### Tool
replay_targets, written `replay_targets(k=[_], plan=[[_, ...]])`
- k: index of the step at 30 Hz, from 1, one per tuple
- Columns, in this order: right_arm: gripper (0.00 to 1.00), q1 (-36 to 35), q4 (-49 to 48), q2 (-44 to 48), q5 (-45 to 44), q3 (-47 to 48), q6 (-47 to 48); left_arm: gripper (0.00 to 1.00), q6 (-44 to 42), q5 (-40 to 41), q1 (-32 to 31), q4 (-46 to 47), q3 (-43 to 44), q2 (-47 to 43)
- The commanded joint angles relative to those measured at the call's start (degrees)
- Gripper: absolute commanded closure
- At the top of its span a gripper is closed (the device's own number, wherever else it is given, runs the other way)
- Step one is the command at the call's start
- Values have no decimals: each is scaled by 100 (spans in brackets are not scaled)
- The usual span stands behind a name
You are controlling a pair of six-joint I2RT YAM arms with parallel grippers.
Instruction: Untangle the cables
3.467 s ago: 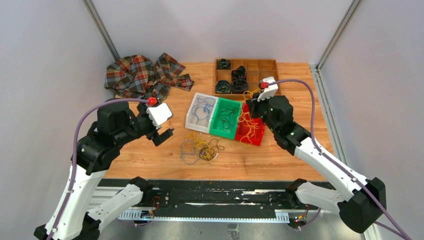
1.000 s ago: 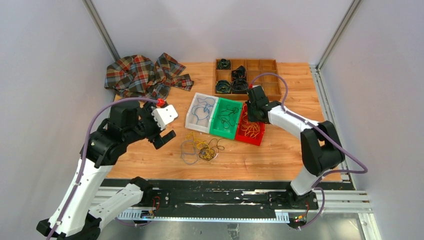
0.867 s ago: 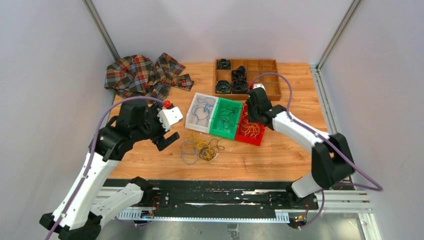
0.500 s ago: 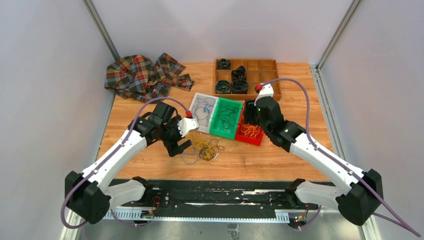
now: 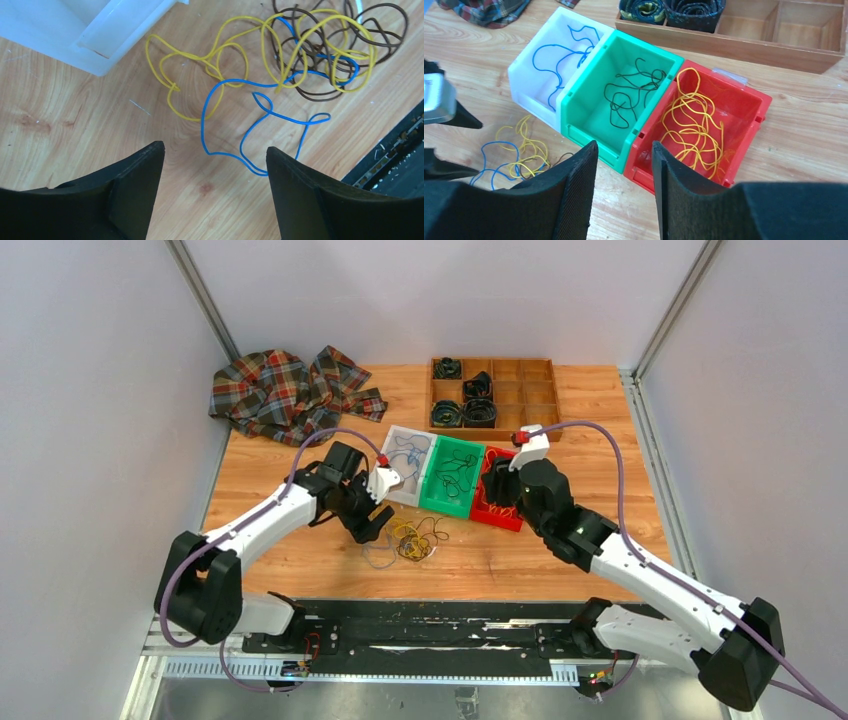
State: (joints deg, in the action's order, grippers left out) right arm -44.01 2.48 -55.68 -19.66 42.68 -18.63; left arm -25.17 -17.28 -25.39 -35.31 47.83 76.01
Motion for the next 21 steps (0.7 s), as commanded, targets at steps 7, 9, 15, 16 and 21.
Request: replay_targets(k=[7, 9, 15, 16, 21], plan=[[65, -188, -517, -98, 21, -43, 81, 37, 237, -122, 152, 657, -251, 449], [69, -187, -545, -117, 44, -25, 92, 44, 218, -144, 150, 749, -256, 580], [73, -203, -696, -123, 182, -90, 77, 80, -26, 73, 151, 806, -175, 817], [73, -213, -747, -127, 212, -113, 71, 87, -59, 95, 155, 709, -119, 767], [71, -348, -1148, -269, 487, -157, 145, 99, -195, -82, 151, -191, 301, 74]])
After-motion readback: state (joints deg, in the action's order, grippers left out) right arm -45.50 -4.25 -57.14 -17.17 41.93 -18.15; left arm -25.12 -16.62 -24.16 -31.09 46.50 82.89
